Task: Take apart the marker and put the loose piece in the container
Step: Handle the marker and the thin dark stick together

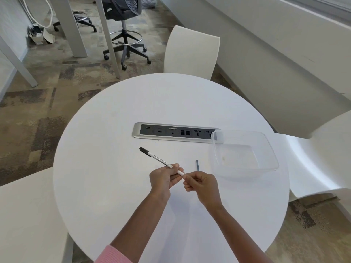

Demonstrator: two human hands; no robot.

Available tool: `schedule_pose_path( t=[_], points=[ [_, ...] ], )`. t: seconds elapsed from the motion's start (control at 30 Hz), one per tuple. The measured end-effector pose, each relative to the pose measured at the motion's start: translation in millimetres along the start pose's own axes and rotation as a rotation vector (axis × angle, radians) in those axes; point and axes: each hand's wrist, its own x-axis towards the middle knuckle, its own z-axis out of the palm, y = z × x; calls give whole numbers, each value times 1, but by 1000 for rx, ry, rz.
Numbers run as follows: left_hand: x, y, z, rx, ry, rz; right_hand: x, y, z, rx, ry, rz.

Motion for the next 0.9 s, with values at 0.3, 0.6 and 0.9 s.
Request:
schedule_pose_path(
  t=[0.3,0.6,0.9],
  points=[
    [-3,-3,2,-66,40,-85,7,29,-16,-1152,44,-1006],
    [0,0,-3,-14,14,-19,-2,3,-1,117,-65,137],
    [1,1,0,7,1,-9,-2,1,-1,367,-69,198]
  ],
)
